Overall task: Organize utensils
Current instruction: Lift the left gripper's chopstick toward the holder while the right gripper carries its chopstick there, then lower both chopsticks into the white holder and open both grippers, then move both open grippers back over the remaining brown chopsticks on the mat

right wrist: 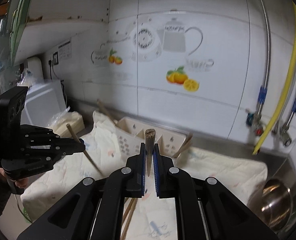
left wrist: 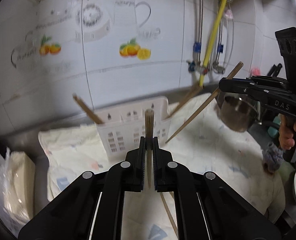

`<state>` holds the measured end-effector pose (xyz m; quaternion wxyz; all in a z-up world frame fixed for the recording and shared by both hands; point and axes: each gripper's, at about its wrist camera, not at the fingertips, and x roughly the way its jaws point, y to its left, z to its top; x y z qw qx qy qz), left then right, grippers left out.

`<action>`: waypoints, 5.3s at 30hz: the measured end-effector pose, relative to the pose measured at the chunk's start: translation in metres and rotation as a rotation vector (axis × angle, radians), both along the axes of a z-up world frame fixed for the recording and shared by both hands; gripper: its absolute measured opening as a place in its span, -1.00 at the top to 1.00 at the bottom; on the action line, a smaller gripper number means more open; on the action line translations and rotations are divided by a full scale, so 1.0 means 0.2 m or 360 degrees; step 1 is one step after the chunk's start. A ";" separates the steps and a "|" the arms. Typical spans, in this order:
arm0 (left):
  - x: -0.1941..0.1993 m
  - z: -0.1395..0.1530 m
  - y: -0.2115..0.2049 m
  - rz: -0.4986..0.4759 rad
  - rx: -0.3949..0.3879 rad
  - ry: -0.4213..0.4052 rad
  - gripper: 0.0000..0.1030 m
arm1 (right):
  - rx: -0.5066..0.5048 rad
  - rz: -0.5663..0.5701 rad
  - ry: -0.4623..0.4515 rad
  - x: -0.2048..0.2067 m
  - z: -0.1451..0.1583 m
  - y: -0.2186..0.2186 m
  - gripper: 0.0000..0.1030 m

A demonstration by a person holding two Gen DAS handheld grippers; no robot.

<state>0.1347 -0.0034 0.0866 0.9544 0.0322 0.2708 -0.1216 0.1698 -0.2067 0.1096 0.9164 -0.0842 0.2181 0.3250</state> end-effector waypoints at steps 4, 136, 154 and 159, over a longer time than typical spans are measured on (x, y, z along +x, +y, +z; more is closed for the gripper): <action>0.03 0.16 0.02 0.0000 -0.0003 -0.0091 0.90 | 0.0016 -0.0019 -0.0027 0.06 0.12 -0.03 0.87; -0.45 -0.73 0.29 0.0704 -0.0119 0.0379 -0.90 | -0.0101 -0.0213 0.0488 -0.46 -1.00 -0.04 -0.66; -0.47 -0.81 0.28 0.0715 -0.0074 0.0451 -0.90 | -0.0115 -0.0199 0.0565 -0.44 -1.07 -0.03 0.15; -0.48 -0.82 0.27 0.0711 -0.0068 0.0461 -0.90 | -0.0131 -0.0162 0.0578 -0.45 -1.08 0.01 0.45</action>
